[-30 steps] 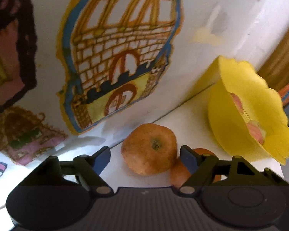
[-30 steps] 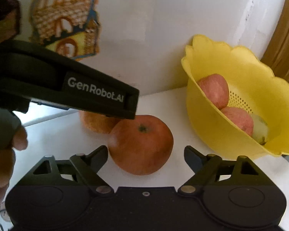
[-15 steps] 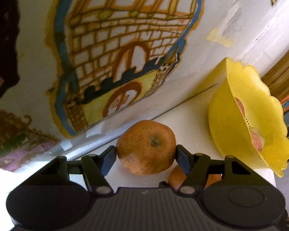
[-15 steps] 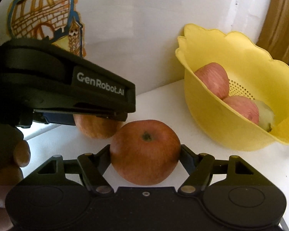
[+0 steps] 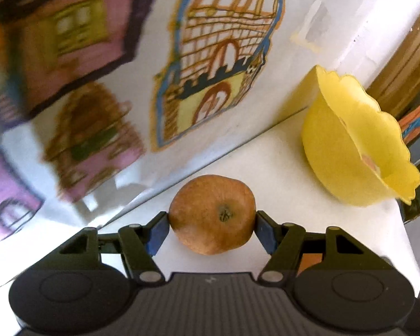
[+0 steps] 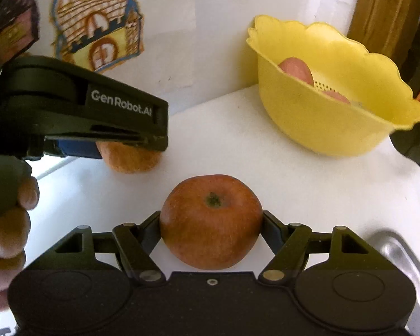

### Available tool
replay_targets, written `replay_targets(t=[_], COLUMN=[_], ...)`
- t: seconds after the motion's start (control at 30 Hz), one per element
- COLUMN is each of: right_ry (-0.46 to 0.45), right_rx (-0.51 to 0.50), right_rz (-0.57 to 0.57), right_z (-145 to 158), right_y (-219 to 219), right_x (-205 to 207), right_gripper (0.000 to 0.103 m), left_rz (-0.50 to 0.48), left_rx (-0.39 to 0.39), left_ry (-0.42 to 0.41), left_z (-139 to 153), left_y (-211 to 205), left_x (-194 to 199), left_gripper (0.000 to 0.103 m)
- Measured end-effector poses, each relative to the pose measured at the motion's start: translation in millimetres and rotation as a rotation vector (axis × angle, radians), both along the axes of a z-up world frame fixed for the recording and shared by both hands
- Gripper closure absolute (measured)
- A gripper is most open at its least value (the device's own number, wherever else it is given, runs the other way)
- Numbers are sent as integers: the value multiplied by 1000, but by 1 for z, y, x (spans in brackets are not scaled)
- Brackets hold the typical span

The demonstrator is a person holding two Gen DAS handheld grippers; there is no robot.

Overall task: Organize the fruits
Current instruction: 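Lift both red apples and carry them over the metal tray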

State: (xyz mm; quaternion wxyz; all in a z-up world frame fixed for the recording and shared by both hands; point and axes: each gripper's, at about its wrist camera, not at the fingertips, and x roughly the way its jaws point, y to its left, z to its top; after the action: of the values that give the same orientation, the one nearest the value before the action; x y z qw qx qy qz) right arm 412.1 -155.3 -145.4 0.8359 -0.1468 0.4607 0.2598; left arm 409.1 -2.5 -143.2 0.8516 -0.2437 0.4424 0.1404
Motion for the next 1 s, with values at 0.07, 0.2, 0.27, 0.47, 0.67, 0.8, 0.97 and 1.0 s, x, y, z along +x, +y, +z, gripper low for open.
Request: replay_targets(t=[0.07, 0.2, 0.27, 0.47, 0.67, 0.8, 0.97, 1.0], right_ry=[4, 2, -6, 6, 23, 38, 32, 28], right_rx=[-2, -4, -12, 6, 15, 26, 15, 15], right_rz=[-8, -29, -41, -67, -73, -77, -75, -78], right_z=[0, 0, 4, -4, -3, 0, 0, 1], right_y=[-1, -1, -2, 2, 1, 5, 6, 7], right_x=[-2, -8, -18, -29, -49, -67, -63, -61], right_gripper=[28, 28, 28, 28, 28, 28, 28, 28], left_rz=[-15, -38, -51, -120, -178, -199, -216, -219], left_rx=[9, 36, 37, 78, 126, 132, 166, 172], left_ry=[2, 14, 21, 47, 75, 74, 58, 53], left_z=[-2, -5, -7, 0, 5, 8, 7, 7], left_y=[1, 2, 5, 12, 27, 33, 20, 17], left_x=[-10, -29, -40, -81, -129, -152, -144, -139], left_gripper=[34, 33, 33, 33, 33, 33, 33, 33])
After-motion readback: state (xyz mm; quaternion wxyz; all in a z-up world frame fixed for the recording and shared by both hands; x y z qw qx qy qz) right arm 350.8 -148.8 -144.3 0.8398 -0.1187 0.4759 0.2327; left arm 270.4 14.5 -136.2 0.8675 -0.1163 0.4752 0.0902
